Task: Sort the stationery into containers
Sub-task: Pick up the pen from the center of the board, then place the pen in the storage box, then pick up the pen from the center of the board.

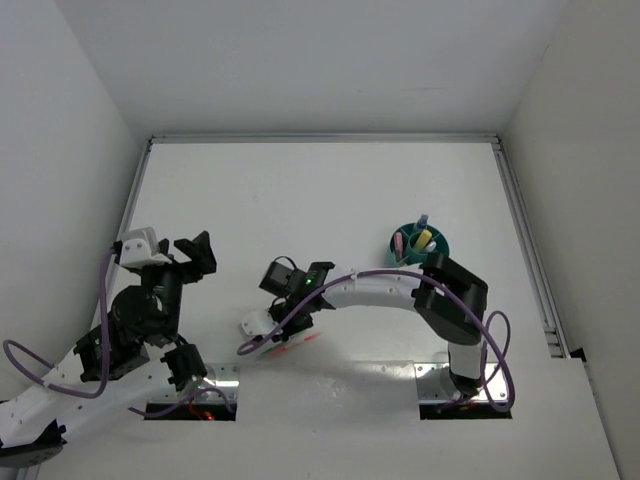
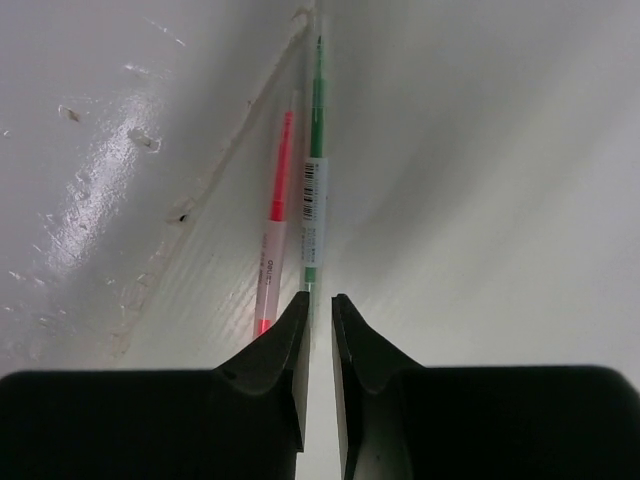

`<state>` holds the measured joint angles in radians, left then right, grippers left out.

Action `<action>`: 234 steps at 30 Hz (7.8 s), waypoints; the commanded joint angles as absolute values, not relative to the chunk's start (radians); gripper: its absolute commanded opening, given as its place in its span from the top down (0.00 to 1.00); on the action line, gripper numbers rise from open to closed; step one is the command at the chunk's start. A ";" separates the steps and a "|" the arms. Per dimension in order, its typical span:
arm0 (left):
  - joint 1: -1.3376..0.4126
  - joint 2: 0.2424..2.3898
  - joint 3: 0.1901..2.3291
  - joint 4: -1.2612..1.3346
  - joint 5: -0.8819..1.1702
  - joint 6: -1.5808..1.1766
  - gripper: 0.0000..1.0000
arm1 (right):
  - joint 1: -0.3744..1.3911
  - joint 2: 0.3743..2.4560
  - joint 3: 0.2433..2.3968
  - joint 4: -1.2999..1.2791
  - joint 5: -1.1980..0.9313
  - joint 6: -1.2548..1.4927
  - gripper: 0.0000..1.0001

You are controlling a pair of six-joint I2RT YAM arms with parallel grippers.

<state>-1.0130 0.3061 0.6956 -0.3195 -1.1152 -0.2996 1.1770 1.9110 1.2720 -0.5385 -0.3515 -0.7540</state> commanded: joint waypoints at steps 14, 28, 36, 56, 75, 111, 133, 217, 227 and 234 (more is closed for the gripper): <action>-1.003 0.304 0.690 -0.291 -1.127 -0.285 0.13 | 1.249 1.985 1.311 -0.520 -0.334 -0.715 0.82; -1.003 0.304 0.690 -0.291 -1.118 -0.285 0.13 | 1.249 1.994 1.321 -0.511 -0.313 -0.715 0.78; -1.003 0.295 0.690 -0.291 -1.118 -0.285 0.13 | 1.258 2.013 1.321 -0.511 -0.313 -0.715 0.74; -1.003 0.285 0.690 -0.291 -1.118 -0.285 0.13 | 1.276 2.106 1.381 -0.715 -0.350 -0.768 0.83; -1.003 0.276 0.690 -0.291 -1.137 -0.276 0.13 | 1.246 1.875 1.284 -0.625 -0.096 -0.730 1.00; -1.003 0.276 0.681 -0.282 -1.109 -0.276 0.13 | 0.353 1.037 0.715 0.262 0.554 -0.077 1.00; -1.003 0.285 0.681 -0.282 -1.068 -0.267 0.13 | 0.127 1.015 0.502 0.353 0.279 0.245 1.00; -0.994 0.210 0.681 -0.314 -1.315 -0.339 0.21 | 1.135 1.897 1.351 -0.525 -0.351 -0.672 0.69; -0.994 0.201 0.681 -0.314 -1.286 -0.339 0.21 | 1.221 2.013 1.428 -0.543 -0.287 -0.652 0.71; -0.994 0.192 0.681 -0.314 -1.276 -0.339 0.21 | 1.252 2.046 1.446 -0.561 -0.278 -0.652 0.71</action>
